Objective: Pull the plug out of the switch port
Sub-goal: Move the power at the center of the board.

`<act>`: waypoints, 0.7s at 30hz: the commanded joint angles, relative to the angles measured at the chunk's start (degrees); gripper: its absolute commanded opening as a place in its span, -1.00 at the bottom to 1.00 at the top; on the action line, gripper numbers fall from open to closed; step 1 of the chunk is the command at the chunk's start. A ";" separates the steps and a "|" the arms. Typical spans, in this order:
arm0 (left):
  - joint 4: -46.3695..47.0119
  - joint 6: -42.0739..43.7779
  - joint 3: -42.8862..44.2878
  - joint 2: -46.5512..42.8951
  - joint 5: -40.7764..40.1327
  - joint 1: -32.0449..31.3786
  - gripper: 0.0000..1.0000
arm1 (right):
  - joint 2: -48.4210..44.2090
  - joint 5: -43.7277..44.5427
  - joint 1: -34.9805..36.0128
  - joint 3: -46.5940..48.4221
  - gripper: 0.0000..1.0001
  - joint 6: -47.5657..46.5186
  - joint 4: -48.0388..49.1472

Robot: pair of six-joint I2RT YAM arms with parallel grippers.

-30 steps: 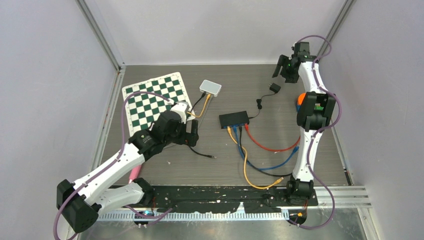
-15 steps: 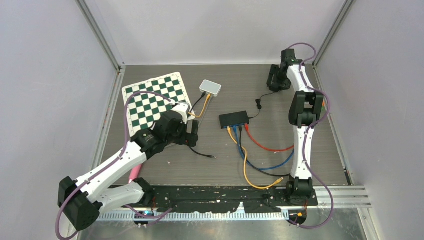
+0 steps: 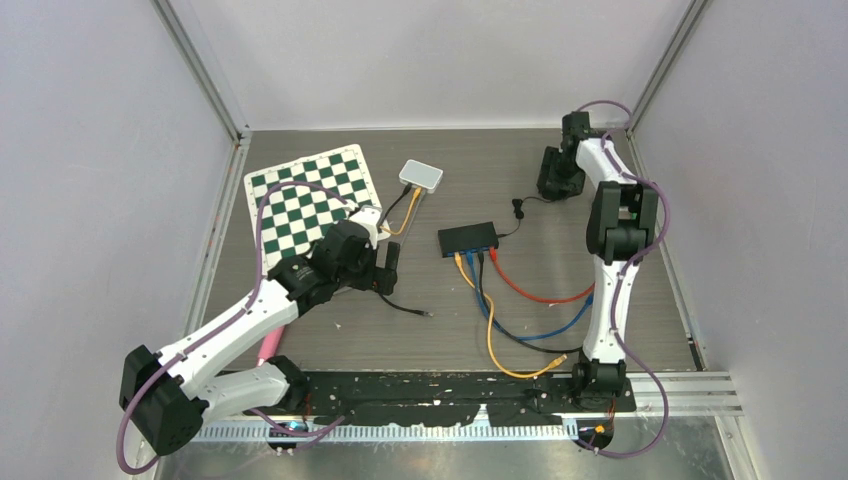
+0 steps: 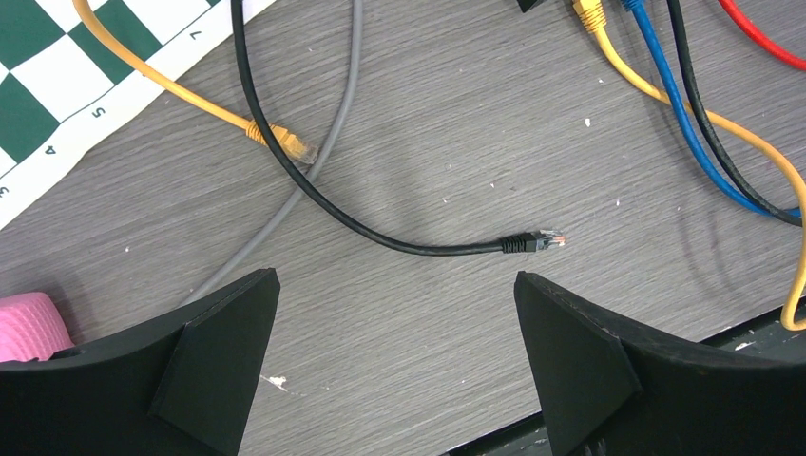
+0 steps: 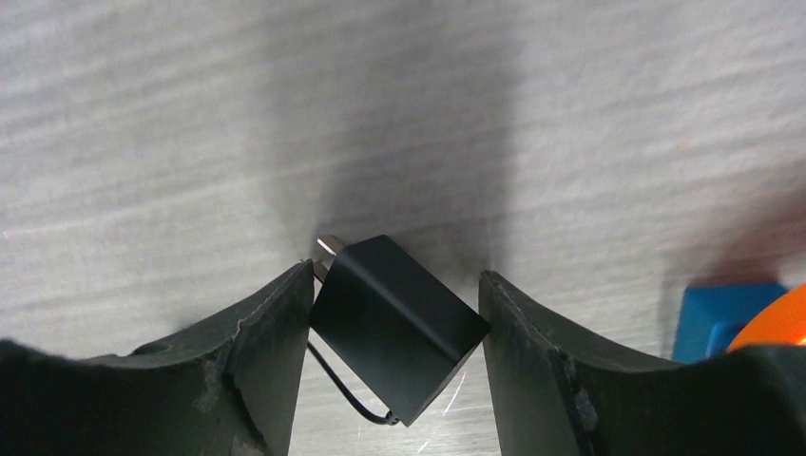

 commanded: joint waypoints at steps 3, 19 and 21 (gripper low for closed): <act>1.32 -0.03 2.29 0.60 1.22 0.26 0.98 | -20.23 -7.60 0.20 -25.59 0.02 5.04 11.08; 2.35 -0.81 3.61 3.40 3.27 0.30 0.98 | -53.85 -6.28 0.75 -68.61 0.26 9.28 21.35; 2.28 -0.74 3.74 3.30 3.62 0.30 0.98 | -55.60 -5.40 0.77 -68.36 0.30 8.63 20.08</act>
